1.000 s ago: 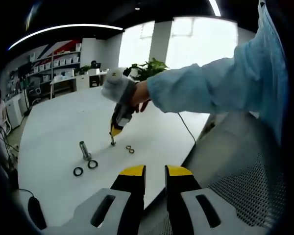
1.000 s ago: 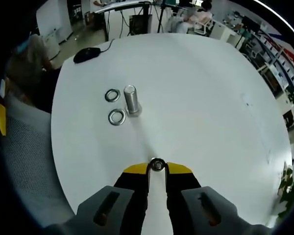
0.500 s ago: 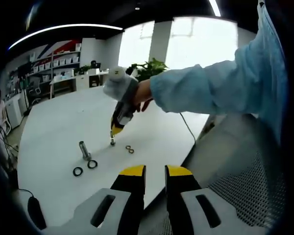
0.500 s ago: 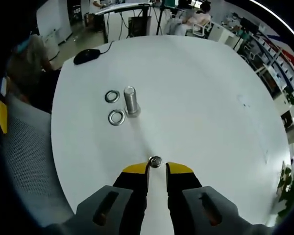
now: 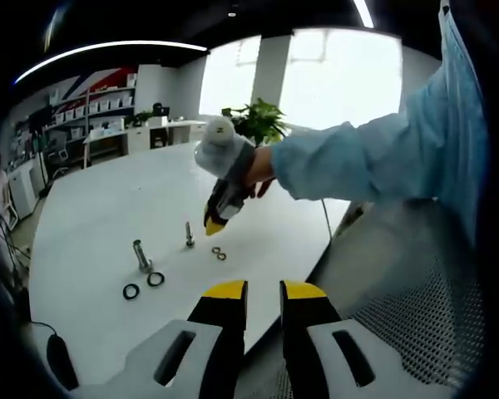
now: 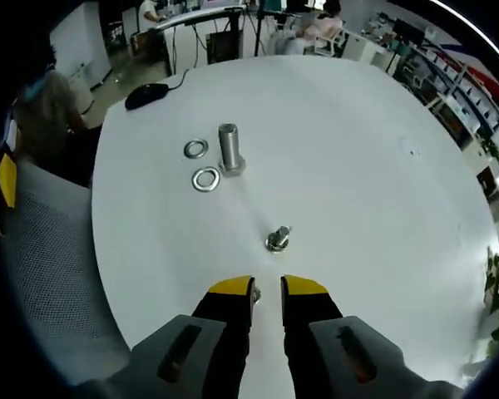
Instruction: Place the washer onto the threaded stud by aligning its center hole with the stud, sliding it down to the base, and recovering from edge contact or off-axis alignment until the washer reaches the visible bottom stop.
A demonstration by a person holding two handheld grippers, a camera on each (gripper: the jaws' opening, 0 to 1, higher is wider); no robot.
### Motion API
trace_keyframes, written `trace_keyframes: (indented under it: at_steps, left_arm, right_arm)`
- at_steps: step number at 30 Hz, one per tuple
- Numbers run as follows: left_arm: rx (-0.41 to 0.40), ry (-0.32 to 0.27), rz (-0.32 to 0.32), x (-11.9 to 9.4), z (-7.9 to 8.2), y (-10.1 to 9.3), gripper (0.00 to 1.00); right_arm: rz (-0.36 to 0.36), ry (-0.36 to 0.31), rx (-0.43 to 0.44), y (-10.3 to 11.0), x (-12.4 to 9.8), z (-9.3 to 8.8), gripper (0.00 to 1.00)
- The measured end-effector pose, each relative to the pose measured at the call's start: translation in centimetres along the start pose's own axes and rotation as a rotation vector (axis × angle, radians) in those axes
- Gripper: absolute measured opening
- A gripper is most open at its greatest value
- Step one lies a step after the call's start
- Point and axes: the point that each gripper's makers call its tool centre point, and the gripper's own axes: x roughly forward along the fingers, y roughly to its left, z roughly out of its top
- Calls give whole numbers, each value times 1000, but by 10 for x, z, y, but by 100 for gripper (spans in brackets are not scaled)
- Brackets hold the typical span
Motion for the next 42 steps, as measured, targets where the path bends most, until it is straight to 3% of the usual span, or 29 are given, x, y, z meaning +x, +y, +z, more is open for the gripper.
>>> trace_keyframes:
  at_steps: [10, 18, 33, 42]
  left_arm:
    - [3, 0, -2, 0, 0, 0, 13]
    - [2, 1, 2, 0, 0, 0, 13]
    - [-1, 3, 4, 0, -1, 1, 13]
    - [-4, 4, 2, 0, -1, 1, 13]
  right_arm:
    - [35, 26, 5, 21, 10, -19, 15]
    - [55, 62, -39, 30, 22, -34, 14]
    - [36, 47, -90, 26, 29, -28, 14]
    - [31, 50, -104, 27, 28, -27, 9]
